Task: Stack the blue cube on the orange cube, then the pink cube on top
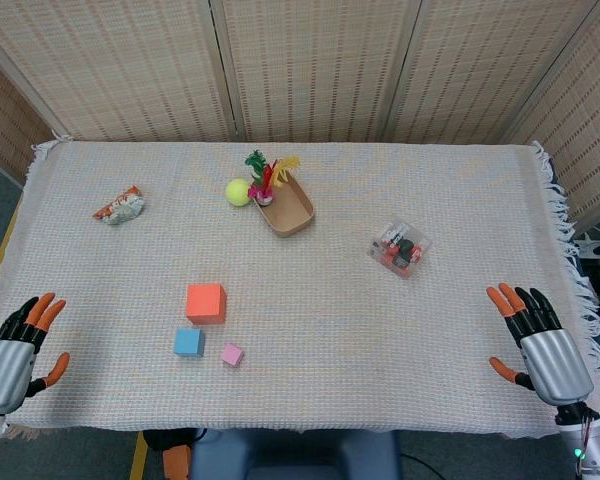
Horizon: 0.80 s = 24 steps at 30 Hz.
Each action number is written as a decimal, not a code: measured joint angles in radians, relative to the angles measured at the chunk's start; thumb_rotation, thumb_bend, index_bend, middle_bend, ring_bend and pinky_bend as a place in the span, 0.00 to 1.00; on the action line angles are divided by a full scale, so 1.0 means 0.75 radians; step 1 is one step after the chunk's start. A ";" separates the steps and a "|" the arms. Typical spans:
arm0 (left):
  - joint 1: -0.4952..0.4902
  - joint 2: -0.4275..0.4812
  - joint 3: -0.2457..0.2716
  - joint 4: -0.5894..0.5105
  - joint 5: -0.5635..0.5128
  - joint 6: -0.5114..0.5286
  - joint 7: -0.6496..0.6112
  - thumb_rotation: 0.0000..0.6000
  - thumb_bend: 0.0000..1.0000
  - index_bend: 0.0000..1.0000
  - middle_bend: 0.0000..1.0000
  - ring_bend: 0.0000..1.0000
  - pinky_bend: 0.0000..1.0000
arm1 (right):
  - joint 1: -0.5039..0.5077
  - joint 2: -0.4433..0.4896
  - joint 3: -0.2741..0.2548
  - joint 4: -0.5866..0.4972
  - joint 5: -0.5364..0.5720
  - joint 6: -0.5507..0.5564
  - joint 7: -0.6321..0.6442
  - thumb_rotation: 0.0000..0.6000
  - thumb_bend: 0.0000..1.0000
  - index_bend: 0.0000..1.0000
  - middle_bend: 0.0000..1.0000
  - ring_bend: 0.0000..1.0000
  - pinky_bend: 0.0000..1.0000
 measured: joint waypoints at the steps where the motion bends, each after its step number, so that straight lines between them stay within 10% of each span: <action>1: 0.000 0.000 0.001 -0.001 0.003 0.000 0.001 1.00 0.36 0.06 0.00 0.00 0.14 | 0.000 0.001 -0.001 -0.002 -0.001 0.000 -0.001 1.00 0.08 0.00 0.00 0.00 0.00; 7: -0.010 -0.035 0.013 0.004 0.050 0.003 0.018 1.00 0.37 0.09 0.13 0.09 0.31 | -0.011 0.006 -0.004 -0.011 -0.004 0.016 -0.008 1.00 0.08 0.00 0.00 0.00 0.00; 11: -0.028 -0.091 0.028 0.007 0.096 -0.011 0.082 1.00 0.37 0.15 0.56 0.54 0.74 | -0.019 0.009 0.000 -0.016 0.000 0.030 -0.011 1.00 0.08 0.00 0.00 0.00 0.00; 15: -0.064 -0.127 0.063 -0.007 0.149 -0.092 0.182 1.00 0.37 0.19 0.80 0.78 0.93 | -0.017 0.009 0.004 -0.015 0.011 0.022 -0.011 1.00 0.08 0.00 0.00 0.00 0.00; 24: -0.179 -0.215 0.087 -0.059 0.116 -0.378 0.390 1.00 0.37 0.21 0.96 0.98 1.00 | -0.011 0.016 0.005 -0.023 0.028 -0.007 -0.013 1.00 0.08 0.00 0.00 0.00 0.00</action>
